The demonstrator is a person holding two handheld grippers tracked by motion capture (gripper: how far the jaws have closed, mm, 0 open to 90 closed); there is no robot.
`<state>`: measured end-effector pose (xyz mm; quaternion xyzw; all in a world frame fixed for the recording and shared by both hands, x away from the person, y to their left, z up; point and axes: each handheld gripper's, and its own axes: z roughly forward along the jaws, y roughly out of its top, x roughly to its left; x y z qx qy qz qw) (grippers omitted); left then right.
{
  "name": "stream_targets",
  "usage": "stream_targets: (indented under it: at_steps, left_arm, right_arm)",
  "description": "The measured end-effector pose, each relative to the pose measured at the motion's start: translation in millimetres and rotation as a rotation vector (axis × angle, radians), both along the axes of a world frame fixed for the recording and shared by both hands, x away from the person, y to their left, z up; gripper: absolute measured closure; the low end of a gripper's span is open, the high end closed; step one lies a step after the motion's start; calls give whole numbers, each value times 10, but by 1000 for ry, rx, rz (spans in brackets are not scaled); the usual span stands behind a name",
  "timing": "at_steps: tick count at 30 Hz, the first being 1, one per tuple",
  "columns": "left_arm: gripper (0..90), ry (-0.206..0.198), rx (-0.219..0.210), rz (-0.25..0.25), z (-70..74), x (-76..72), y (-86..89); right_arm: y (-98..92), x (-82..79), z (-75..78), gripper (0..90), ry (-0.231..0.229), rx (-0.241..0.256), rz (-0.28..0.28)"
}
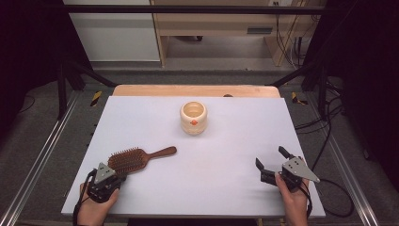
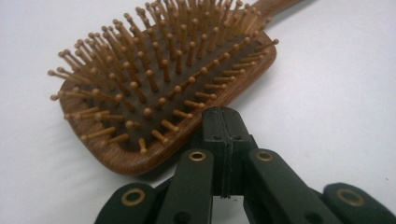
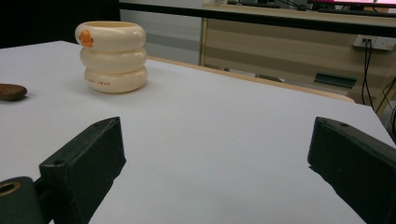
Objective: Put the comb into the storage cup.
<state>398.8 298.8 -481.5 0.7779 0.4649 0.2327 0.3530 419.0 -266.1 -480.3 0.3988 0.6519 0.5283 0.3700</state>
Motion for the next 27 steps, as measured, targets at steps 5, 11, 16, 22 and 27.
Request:
stream_targets:
  at_steps: [5, 11, 16, 22, 27]
  left_arm:
    - [900, -2, -18, 22, 6, 23, 54]
    - [900, -7, -25, 56, 1, 69, 126]
    - [900, -5, -37, 80, -1, 113, 177]
    - [900, 3, -54, 100, 2, 162, 217]
    - [900, 10, -54, 122, -2, 215, 259]
  right_arm:
    - [5, 0, -1, 41, 1, -1, 2]
    - [5, 2, -2, 41, 1, -1, 1]
    - [5, 4, -3, 41, 0, -3, 2]
    - [14, 9, -9, 41, 3, -7, 4]
    - [21, 12, -13, 41, 6, -8, 6]
